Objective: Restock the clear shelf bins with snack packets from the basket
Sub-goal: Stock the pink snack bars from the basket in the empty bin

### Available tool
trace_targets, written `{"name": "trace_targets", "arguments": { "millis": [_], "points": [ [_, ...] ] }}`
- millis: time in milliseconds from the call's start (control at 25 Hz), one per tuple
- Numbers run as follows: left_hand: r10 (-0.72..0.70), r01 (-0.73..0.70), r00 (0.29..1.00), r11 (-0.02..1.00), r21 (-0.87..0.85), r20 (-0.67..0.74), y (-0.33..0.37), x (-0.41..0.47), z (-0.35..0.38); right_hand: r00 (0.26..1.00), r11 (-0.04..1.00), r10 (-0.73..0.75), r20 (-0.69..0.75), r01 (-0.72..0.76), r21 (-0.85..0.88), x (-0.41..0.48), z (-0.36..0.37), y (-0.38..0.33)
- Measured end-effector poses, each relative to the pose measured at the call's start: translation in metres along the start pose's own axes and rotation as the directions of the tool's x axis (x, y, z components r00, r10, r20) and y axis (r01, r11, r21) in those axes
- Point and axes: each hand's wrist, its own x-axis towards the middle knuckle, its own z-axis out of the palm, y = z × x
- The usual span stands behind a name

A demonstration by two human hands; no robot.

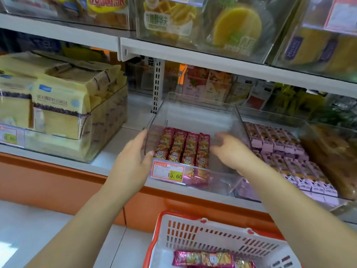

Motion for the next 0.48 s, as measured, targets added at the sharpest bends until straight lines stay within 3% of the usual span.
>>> {"name": "trace_targets", "arguments": {
  "millis": [80,120,160,240,280,360,400,480],
  "points": [
    [0.173,-0.156,0.970,0.982,0.108,-0.171,0.006,-0.012,-0.001,0.969,0.940,-0.158,-0.191,0.207,0.272,-0.036,-0.013,0.010],
    [0.285,-0.263,0.934,0.957,0.126,-0.217,0.013,-0.022,0.001,0.962,0.872,-0.180,-0.205,0.253,0.419,-0.059,-0.020,0.017],
    [0.371,-0.354,0.906,0.928,0.115,-0.205,0.021,-0.033,0.005,0.970,0.805,-0.182,-0.158,0.240,0.543,-0.076,-0.025,0.028],
    [0.475,-0.473,0.879,0.879,0.063,-0.022,0.034,-0.065,0.025,0.985,0.774,-0.152,0.082,0.067,0.630,-0.101,-0.021,0.067],
    [0.489,-0.496,0.865,0.867,0.051,0.112,0.037,-0.082,0.040,0.968,0.837,-0.112,0.223,-0.029,0.547,-0.105,-0.013,0.089],
    [0.417,-0.474,0.822,0.879,0.060,0.388,0.028,-0.117,0.075,0.903,0.972,0.061,0.425,-0.151,0.181,-0.106,0.022,0.146],
    [0.333,-0.427,0.797,0.901,0.079,0.504,0.018,-0.134,0.093,0.878,0.981,0.158,0.452,-0.191,0.030,-0.106,0.047,0.177],
    [0.156,-0.346,0.730,0.924,0.163,0.666,-0.011,-0.162,0.123,0.857,0.961,0.273,0.437,-0.260,-0.091,-0.109,0.096,0.228]
  ]
}}
